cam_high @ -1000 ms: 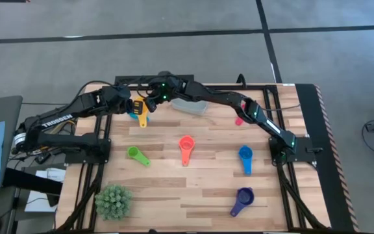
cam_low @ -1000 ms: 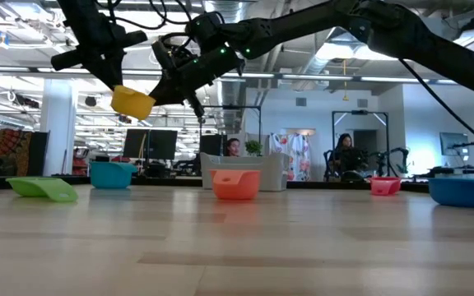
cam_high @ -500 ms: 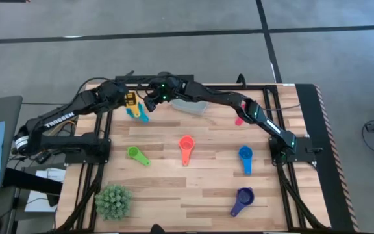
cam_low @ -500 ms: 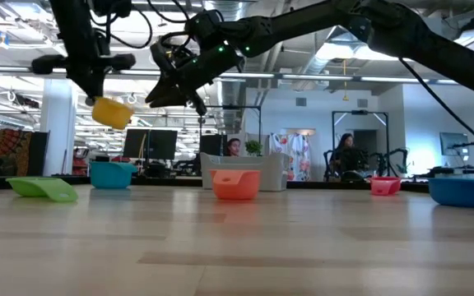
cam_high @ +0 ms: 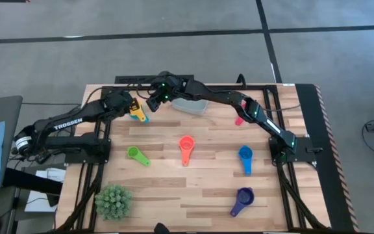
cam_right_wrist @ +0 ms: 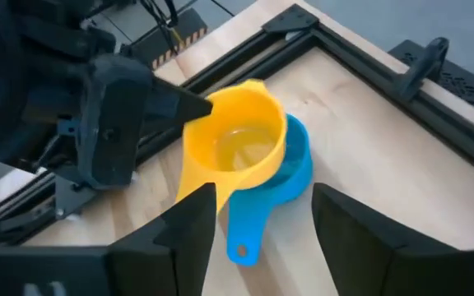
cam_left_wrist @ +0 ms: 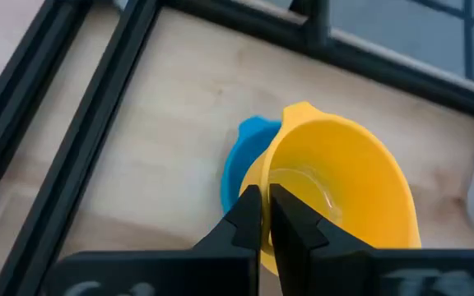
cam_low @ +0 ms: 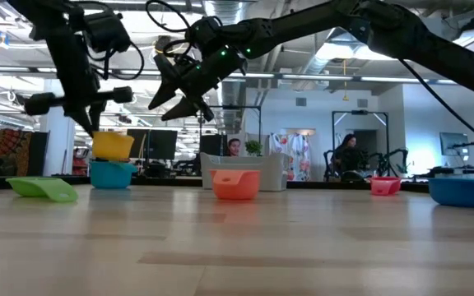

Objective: Nest measuring cups in basket
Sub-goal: Stack the yellow measuring cup on the light blue measuring cup

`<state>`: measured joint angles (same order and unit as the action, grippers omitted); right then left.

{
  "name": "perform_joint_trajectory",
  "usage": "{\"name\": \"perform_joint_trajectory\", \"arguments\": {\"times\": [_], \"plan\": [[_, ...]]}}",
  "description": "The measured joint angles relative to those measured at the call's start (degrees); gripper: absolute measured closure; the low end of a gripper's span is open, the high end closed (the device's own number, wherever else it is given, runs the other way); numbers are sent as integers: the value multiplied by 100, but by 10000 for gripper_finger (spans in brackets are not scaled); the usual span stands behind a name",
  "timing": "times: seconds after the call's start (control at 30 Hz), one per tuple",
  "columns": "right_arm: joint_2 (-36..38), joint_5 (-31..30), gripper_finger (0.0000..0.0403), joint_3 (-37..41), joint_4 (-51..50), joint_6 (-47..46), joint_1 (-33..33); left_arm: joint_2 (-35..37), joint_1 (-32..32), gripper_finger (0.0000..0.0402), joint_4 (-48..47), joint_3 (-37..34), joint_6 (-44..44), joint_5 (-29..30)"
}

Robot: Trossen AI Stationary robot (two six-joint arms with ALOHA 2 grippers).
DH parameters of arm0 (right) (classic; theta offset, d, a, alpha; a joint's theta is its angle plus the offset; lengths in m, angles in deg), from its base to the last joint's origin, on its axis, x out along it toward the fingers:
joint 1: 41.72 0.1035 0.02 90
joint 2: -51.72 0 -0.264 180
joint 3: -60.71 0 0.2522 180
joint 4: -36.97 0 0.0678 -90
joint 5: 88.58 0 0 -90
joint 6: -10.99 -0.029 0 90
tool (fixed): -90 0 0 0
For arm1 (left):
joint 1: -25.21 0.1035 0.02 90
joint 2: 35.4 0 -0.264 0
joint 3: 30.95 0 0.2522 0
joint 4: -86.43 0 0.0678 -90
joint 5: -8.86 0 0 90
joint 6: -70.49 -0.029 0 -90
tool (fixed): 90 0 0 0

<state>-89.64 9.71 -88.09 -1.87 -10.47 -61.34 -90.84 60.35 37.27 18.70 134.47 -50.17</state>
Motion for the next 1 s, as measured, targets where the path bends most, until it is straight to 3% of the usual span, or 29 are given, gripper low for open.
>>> {"name": "perform_joint_trajectory", "arguments": {"times": [0.33,0.67,0.83,1.0], "plan": [[-8,15,181,0,-128,81,5,5,-1,378,321,-393,178,187],[-11,17,175,2,-325,99,3,26,-1,325,345,-423,133,-268],[31,242,184,11,-1053,495,9,216,-1,302,341,-418,-156,-762],[44,182,199,66,-1678,983,184,582,-144,303,261,-416,-677,-1965]]}}
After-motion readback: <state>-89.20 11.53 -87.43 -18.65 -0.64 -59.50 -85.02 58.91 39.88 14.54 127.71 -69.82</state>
